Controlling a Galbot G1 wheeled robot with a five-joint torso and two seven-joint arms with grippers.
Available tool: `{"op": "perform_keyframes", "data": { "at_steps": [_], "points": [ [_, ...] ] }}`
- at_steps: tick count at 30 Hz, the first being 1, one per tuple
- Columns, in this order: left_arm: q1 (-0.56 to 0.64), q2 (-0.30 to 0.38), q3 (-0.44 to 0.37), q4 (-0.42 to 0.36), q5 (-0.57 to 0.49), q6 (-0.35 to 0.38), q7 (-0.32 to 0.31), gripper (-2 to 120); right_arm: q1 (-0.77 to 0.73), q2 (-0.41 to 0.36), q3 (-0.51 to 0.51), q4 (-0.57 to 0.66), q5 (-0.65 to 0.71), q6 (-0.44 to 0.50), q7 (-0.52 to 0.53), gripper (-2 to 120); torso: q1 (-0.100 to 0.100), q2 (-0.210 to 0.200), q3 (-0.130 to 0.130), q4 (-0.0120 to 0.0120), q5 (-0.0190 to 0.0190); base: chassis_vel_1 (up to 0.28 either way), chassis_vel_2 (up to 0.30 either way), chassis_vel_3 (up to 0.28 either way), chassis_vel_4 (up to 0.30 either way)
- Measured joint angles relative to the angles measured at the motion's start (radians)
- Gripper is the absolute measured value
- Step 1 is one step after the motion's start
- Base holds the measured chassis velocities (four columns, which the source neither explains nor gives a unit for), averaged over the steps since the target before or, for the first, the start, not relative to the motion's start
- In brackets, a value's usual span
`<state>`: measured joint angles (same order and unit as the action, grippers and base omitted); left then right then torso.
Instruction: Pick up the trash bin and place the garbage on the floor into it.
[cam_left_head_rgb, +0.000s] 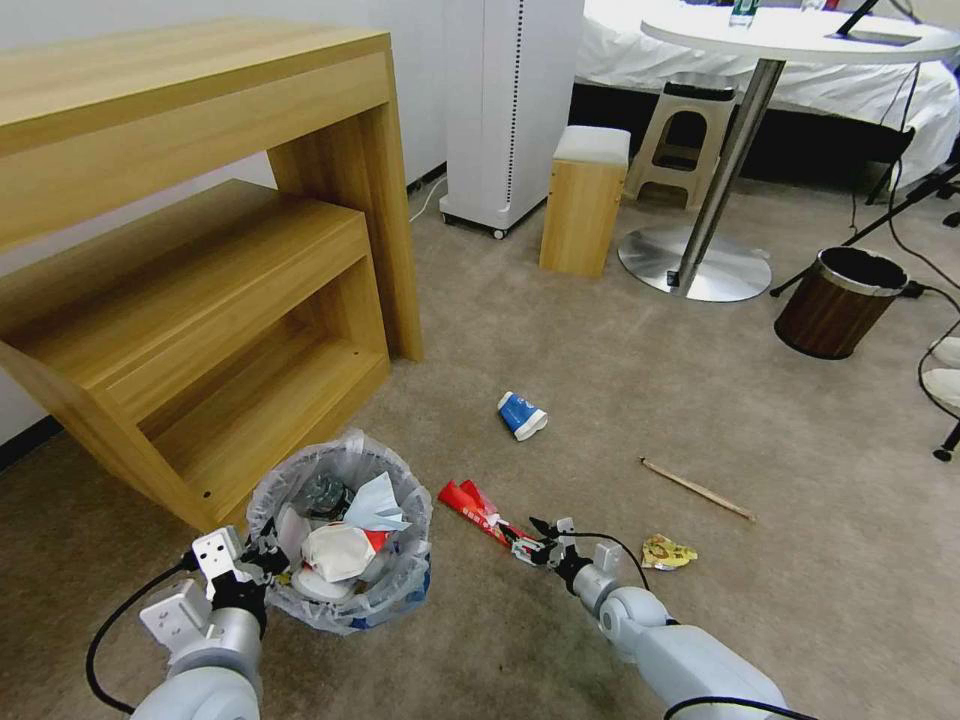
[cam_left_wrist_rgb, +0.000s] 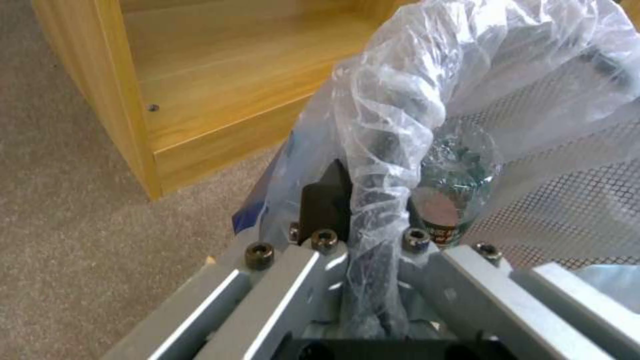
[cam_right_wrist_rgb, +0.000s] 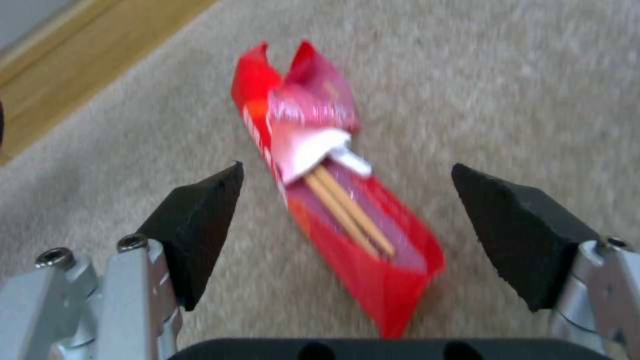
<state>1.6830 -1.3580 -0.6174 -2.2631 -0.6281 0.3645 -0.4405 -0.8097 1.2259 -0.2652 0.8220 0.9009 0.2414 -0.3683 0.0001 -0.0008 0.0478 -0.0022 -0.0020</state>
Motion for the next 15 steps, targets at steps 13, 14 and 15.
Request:
{"op": "perform_keyframes", "data": {
  "at_steps": [13, 14, 15],
  "points": [
    [0.004, 0.0, 0.002, -0.015, -0.001, -0.001, 0.0, 1, -0.02, 0.014, -0.016, -0.02, -0.027, 0.001, 0.005, 73, 0.0, 0.0, 0.0, 0.0001, 0.0, 0.0, 0.0, 0.0, 0.0],
    [0.004, 0.0, 0.002, -0.016, -0.001, -0.001, 0.0, 1, -0.02, 0.015, -0.016, -0.021, -0.029, 0.001, 0.005, 72, 0.0, 0.0, 0.0, 0.0001, 0.0, 0.0, 0.0, 0.0, 0.0],
    [0.004, 0.0, 0.003, -0.016, -0.001, -0.001, 0.0, 1, -0.021, 0.015, -0.016, -0.024, -0.033, 0.003, 0.005, 71, 0.0, 0.0, 0.0, 0.0001, -0.0001, 0.0, 0.0, 0.0, 0.0]
  ]
}}
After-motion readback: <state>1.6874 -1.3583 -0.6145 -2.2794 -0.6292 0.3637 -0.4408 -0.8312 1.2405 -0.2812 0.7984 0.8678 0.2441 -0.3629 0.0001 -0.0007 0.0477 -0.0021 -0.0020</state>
